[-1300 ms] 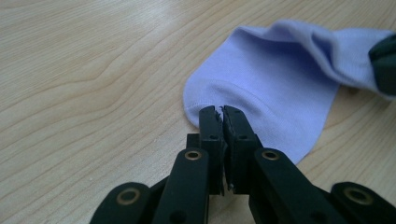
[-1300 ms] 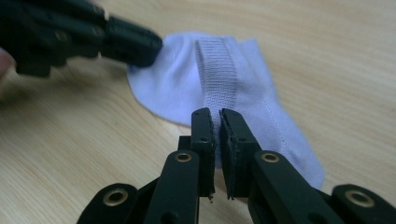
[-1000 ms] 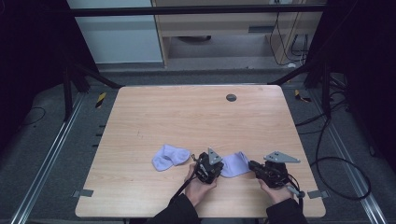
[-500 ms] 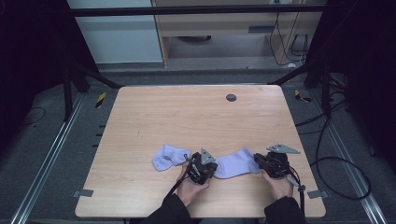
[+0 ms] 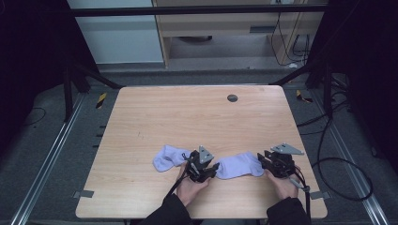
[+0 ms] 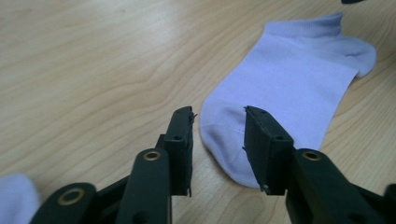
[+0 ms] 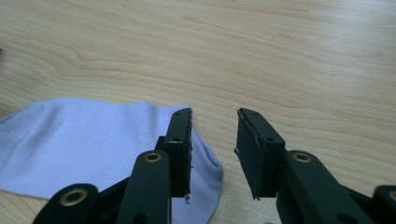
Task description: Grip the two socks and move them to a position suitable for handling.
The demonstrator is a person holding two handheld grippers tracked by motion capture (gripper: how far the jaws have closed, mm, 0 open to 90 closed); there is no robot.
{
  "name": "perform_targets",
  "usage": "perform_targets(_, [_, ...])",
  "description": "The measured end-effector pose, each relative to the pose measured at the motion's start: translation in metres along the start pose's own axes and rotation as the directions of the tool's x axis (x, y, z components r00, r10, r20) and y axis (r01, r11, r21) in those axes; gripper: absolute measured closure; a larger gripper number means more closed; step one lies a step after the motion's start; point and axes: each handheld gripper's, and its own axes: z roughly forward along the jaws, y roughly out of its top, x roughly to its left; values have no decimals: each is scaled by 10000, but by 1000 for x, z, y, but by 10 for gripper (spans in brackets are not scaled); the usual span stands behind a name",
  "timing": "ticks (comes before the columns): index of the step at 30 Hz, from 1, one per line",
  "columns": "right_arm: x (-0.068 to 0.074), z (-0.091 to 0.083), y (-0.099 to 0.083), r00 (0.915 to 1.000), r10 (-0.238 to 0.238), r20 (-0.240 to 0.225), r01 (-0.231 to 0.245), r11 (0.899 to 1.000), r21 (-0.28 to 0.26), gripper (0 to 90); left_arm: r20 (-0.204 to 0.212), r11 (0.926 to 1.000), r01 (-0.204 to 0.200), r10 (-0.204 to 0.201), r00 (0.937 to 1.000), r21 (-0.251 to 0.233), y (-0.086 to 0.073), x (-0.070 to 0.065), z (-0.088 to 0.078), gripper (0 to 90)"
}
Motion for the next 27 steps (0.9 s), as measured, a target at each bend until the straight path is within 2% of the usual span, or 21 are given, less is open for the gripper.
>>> perform_targets(4, [1,-5,3,9999,10,-169,-14,9998,-216,615,-78,9998,-91,90,9999,-194,7,9,-19,550])
perform_targets(7, [3,-10,8,9987,155,-489,-173,9992,-373,580,60,9992,-243,245,9997,-323,10,20,-38,513])
perform_targets(11, [8,-15,13,9975,-51,-708,14,9986,-527,548,-404,9981,-453,436,9982,-421,9,40,-69,474])
perform_targets(16, [19,-17,23,9942,-275,-1042,202,9973,-703,513,-1134,9982,-544,514,9922,-234,-5,66,-101,460])
perform_targets(22, [35,-10,36,9898,-449,-1355,347,9965,-764,504,-1483,9992,344,-373,9882,-219,-33,98,-123,455])
perform_targets(23, [38,-9,37,9892,-425,-1403,325,9968,-732,503,-1532,9981,552,-587,9864,-267,-37,103,-125,455])
perform_targets(27, [50,1,44,9860,-618,-1547,517,9963,-690,503,-1838,9948,1009,-1023,9776,-170,-53,121,-131,465])
